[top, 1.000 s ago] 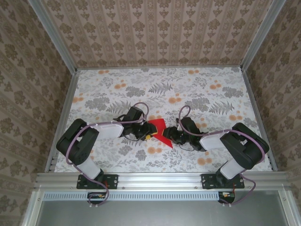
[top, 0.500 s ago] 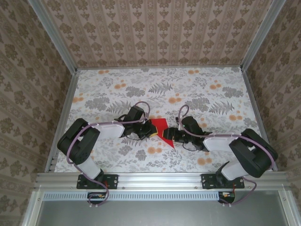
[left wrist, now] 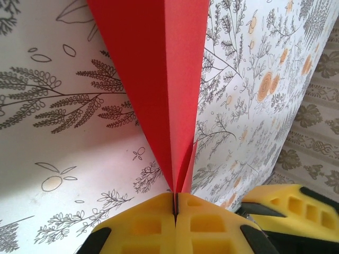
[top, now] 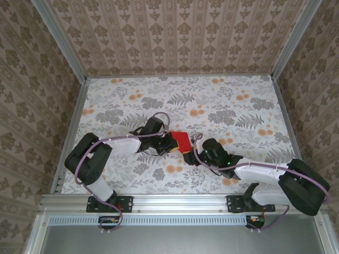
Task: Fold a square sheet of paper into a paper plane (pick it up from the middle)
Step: Fold the wing for the fifth time at the center of the table.
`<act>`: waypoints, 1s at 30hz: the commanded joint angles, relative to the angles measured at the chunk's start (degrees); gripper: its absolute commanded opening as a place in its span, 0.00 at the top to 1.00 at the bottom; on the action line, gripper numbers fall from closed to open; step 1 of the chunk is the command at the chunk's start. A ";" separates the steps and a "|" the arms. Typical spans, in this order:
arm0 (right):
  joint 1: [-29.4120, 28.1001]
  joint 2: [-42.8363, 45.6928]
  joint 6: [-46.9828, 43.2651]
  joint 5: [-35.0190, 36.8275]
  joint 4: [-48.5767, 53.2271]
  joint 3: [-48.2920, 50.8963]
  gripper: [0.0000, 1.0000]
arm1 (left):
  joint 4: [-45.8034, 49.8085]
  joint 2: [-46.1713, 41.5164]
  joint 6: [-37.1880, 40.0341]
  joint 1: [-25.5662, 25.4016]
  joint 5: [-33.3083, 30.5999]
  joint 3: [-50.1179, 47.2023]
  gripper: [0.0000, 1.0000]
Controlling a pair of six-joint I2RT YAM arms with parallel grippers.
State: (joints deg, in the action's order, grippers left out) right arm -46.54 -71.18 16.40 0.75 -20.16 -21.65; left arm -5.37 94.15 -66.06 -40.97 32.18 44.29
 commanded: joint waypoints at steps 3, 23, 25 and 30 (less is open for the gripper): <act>-4.49 -5.11 -11.97 8.87 -4.18 0.03 0.41 | 1.89 0.52 -0.48 -0.38 0.10 1.41 1.00; -7.24 -18.22 -21.28 16.12 -14.34 -2.52 0.64 | 4.98 -0.07 0.59 -0.34 -0.32 2.76 1.00; -7.24 -17.88 -21.15 15.80 -14.62 -2.13 0.69 | 5.19 -0.19 0.65 -0.24 -0.35 2.85 1.00; -7.07 -16.85 -19.87 14.36 -14.30 -1.56 0.80 | 6.41 -1.21 1.27 0.66 -0.37 3.19 0.97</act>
State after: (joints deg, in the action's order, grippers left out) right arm -53.52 -89.10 -3.88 15.22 -33.17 -23.62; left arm -1.41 94.13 -66.00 -40.77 31.92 45.63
